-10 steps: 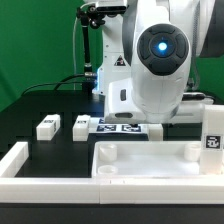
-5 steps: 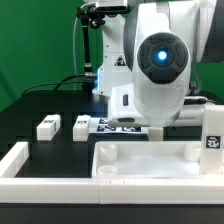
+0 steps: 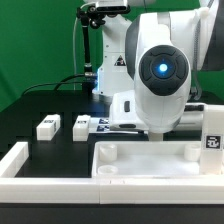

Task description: Assemble desk

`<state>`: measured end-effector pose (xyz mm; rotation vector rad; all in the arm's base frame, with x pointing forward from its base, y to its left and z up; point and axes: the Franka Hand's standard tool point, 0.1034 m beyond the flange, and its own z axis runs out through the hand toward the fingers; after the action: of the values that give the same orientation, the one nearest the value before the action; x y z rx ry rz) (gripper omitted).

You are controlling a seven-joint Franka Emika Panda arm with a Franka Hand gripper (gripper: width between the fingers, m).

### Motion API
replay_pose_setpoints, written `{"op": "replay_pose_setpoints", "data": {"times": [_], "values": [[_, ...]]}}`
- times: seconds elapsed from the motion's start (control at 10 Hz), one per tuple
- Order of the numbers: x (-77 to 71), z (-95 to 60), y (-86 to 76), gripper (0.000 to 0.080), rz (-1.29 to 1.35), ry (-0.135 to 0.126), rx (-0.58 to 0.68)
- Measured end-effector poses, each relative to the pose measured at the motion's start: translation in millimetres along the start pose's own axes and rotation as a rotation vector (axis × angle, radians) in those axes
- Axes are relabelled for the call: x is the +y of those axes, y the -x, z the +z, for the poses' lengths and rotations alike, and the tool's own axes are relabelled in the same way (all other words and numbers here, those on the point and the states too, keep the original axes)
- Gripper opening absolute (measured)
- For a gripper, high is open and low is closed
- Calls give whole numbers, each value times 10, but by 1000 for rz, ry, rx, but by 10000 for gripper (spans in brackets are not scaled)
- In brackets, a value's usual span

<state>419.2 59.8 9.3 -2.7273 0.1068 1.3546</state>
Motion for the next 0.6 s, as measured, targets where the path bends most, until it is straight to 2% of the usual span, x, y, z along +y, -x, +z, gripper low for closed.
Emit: {"op": "replay_pose_setpoints", "data": {"times": [0.1,0.2,0.6], "values": [[1,0,0,381,0,0,0],[2,-1,0,285,0,0,0],[3,-1,0,286,0,0,0]]}}
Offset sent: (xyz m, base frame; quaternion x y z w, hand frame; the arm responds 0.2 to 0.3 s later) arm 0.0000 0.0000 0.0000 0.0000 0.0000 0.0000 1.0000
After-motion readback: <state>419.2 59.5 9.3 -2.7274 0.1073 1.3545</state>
